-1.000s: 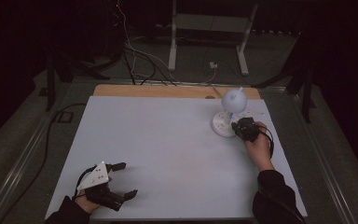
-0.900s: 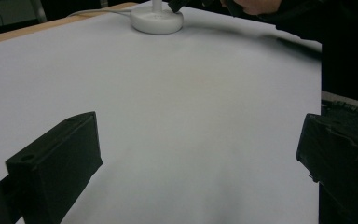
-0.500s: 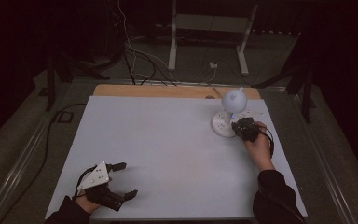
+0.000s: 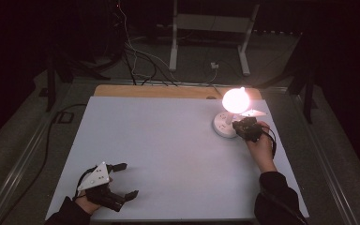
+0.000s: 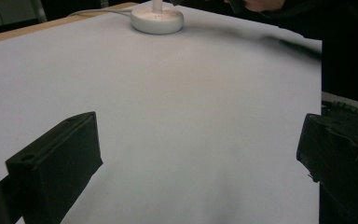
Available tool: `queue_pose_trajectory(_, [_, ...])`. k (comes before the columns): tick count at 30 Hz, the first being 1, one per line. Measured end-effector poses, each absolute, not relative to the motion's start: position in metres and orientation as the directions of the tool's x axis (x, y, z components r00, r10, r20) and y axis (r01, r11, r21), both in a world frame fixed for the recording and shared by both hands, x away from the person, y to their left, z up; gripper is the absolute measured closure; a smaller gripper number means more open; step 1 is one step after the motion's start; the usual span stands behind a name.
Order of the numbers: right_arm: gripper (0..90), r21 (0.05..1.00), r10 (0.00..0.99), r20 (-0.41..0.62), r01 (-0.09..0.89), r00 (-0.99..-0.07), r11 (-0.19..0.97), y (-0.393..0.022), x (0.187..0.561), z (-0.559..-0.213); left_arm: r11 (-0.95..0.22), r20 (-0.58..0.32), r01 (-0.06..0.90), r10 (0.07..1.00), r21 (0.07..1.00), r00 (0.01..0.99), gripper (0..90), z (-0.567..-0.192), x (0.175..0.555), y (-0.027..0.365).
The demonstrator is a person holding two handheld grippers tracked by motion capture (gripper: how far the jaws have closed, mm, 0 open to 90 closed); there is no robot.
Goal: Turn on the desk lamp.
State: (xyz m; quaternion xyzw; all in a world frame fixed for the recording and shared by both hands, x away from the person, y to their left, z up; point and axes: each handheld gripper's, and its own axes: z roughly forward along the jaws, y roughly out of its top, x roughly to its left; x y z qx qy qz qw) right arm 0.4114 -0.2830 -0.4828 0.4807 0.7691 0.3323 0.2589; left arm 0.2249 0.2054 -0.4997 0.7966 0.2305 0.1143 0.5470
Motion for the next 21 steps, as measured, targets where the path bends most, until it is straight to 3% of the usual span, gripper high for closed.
queue_pose_trajectory(9, [42.3, 0.816, 0.898, -0.033, 0.506, -0.439, 0.277, -0.282, 0.404, -0.475, -0.293, -0.071, 0.243, 0.493, 0.925, 0.867, 0.3, -0.5, 0.225, 0.206])
queue_pose_trajectory(13, [37.9, 0.818, 0.886, -0.018, 0.502, -0.463, 0.279, -0.283, 0.403, -0.472, -0.293, -0.071, 0.243, 0.494, 0.925, 0.866, 0.3, -0.499, 0.225, 0.206])
queue_pose_trajectory(15, [30.1, 0.817, 0.885, -0.001, 0.51, -0.465, 0.269, -0.284, 0.402, -0.471, -0.293, -0.07, 0.242, 0.494, 0.925, 0.867, 0.3, -0.499, 0.225, 0.206])
queue_pose_trajectory(17, [30.9, 0.803, 0.891, 0.034, 0.543, -0.453, 0.246, -0.286, 0.402, -0.47, -0.295, -0.07, 0.242, 0.491, 0.924, 0.868, 0.3, -0.499, 0.225, 0.206])
queue_pose_trajectory(19, [26.5, 0.788, 0.898, 0.07, 0.576, -0.434, 0.217, -0.288, 0.402, -0.469, -0.292, -0.075, 0.244, 0.489, 0.925, 0.869, 0.3, -0.499, 0.225, 0.206])
queue_pose_trajectory(20, [18.6, 0.791, 0.897, 0.095, 0.58, -0.432, 0.195, -0.29, 0.401, -0.469, -0.294, -0.073, 0.243, 0.489, 0.924, 0.87, 0.3, -0.499, 0.224, 0.206])
queue_pose_trajectory(21, [18.6, 0.791, 0.897, 0.095, 0.58, -0.432, 0.195, -0.29, 0.401, -0.469, -0.295, -0.072, 0.242, 0.489, 0.925, 0.87, 0.3, -0.499, 0.224, 0.206])
